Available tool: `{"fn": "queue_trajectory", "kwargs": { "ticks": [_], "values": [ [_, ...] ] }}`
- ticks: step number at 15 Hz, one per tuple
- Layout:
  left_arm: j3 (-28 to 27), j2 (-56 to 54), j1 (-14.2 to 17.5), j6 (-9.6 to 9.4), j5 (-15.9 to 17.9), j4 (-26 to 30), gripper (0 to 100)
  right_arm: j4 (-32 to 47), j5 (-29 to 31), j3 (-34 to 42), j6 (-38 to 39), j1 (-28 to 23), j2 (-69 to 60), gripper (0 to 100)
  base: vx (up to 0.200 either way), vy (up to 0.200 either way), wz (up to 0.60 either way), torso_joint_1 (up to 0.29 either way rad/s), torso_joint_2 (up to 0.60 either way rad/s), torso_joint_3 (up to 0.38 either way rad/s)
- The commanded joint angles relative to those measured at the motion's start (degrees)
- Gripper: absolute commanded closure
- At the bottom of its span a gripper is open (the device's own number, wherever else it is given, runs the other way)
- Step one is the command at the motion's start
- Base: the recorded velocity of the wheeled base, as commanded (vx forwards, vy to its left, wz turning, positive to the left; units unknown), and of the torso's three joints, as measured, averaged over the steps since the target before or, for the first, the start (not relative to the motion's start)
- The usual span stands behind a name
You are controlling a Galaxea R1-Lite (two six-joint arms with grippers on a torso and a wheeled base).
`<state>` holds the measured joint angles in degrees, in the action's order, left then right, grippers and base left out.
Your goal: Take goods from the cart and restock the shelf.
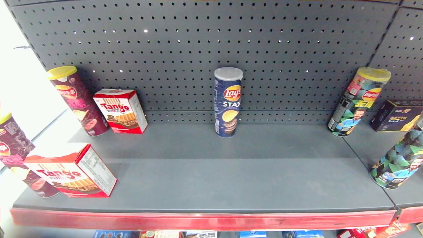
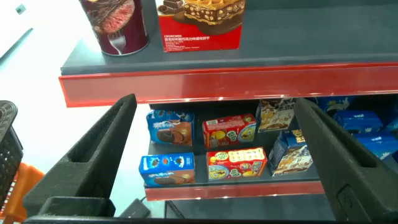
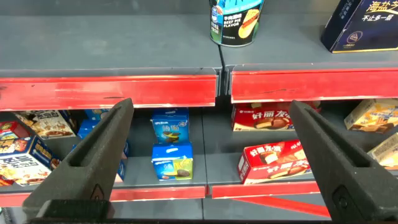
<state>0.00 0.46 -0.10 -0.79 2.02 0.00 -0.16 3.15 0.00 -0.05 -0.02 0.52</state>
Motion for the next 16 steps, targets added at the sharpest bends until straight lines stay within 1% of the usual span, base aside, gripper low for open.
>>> {"fn": "queue_trajectory", "kwargs": {
  "ticks": [1, 12, 16],
  "values": [
    [0.0, -0.02, 0.01, 0.0, 0.0, 0.0, 0, -0.02, 0.02, 0.0, 0.05, -0.06, 0.09, 0, 0.0, 0.0, 0.0, 0.0, 0.0, 0.0],
    [0.0, 0.06, 0.01, 0.0, 0.0, 0.0, 0, -0.02, 0.11, 0.0, 0.05, 0.02, 0.09, 0, 0.0, 0.0, 0.6, 0.005, 0.0, 0.001],
    [0.0, 0.06, 0.01, 0.0, 0.0, 0.0, 0, -0.02, 0.11, 0.0, 0.05, 0.02, 0.09, 0, 0.0, 0.0, 0.0, 0.0, 0.0, 0.0]
  ]
}}
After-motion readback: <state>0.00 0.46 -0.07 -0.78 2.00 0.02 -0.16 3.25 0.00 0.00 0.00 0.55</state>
